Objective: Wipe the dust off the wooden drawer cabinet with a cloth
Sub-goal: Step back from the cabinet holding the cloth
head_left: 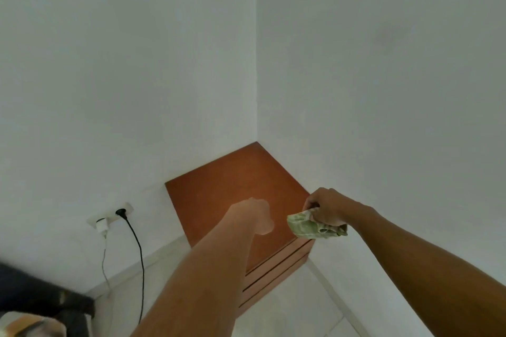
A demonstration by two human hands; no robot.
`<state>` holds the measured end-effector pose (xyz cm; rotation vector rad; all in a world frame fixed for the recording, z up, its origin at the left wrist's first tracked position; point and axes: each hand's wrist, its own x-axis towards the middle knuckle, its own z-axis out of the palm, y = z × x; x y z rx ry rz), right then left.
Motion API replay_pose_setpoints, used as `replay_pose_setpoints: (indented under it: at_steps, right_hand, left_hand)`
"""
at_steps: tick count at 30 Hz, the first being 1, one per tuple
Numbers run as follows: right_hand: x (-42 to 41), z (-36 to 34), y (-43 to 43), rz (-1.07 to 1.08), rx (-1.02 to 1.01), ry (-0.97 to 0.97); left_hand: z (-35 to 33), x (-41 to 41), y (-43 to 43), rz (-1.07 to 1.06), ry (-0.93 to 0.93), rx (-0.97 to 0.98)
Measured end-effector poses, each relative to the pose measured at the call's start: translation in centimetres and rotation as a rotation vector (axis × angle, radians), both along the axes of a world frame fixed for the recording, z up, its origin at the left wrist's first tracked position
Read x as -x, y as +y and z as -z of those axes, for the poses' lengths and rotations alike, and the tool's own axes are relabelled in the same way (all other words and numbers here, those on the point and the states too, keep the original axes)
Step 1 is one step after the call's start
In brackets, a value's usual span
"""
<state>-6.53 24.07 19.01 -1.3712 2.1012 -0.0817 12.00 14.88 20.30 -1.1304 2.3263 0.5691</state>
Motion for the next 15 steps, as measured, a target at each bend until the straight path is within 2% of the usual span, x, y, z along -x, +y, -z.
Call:
replay_pose_setpoints:
  at_steps: [9,15]
  right_hand:
    - [5.1,9.6,-5.7,-0.062,-0.185,0.011]
    - [9.2,14.0,-10.7,-0.109,-0.151,0.063]
  left_hand:
    - [6.3,3.3,-3.6,-0.076,0.004,-0.172]
    - [9.6,4.2,-5.8,-0.132,-0.039,-0.223]
